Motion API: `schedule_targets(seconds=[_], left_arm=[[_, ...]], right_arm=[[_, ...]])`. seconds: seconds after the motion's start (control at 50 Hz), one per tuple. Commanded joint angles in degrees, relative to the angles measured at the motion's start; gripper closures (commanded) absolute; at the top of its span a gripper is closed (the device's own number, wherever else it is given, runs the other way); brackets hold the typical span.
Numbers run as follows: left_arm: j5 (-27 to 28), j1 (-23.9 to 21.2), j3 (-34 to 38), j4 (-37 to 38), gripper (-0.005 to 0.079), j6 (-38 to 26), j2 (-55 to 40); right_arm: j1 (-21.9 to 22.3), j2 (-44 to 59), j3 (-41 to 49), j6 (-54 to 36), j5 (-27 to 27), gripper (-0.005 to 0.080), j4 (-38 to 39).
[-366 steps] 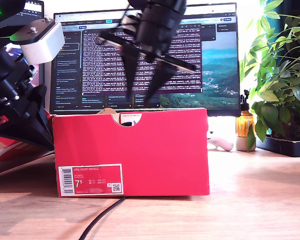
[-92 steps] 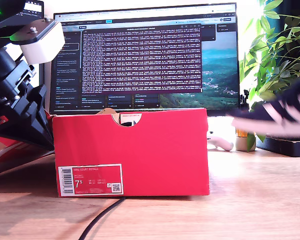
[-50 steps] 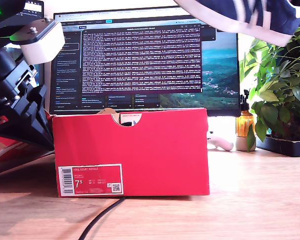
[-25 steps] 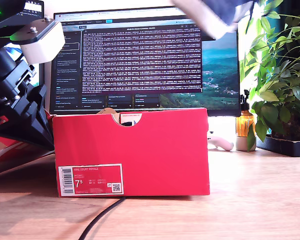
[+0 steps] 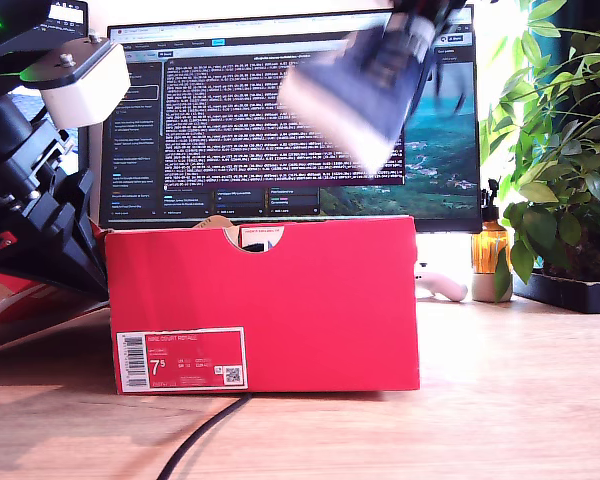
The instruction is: Pack the blue shoes by picking the first shoe and placing it inside the red shoebox, left side, then picking and rotating the second shoe and placing it in the shoebox
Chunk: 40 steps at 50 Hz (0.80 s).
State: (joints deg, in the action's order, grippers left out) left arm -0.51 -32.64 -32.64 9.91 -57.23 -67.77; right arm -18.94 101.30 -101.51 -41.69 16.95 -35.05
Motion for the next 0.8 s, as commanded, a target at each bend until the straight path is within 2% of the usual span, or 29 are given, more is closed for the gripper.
schedule_targets(seconds=[0.0, 0.78], left_arm=[[0.11, -0.11, -0.37, -0.81, 0.0761, -0.17, -0.52], [0.13, -0.11, -0.37, -0.90, 0.0761, -0.17, -0.52]], right_arm=[[-0.59, -0.76, -0.63, 0.68, 0.24, 0.0763, 2.56], [-1.18, 7.67, -0.63, -2.10, 0.48, 0.0763, 7.39]])
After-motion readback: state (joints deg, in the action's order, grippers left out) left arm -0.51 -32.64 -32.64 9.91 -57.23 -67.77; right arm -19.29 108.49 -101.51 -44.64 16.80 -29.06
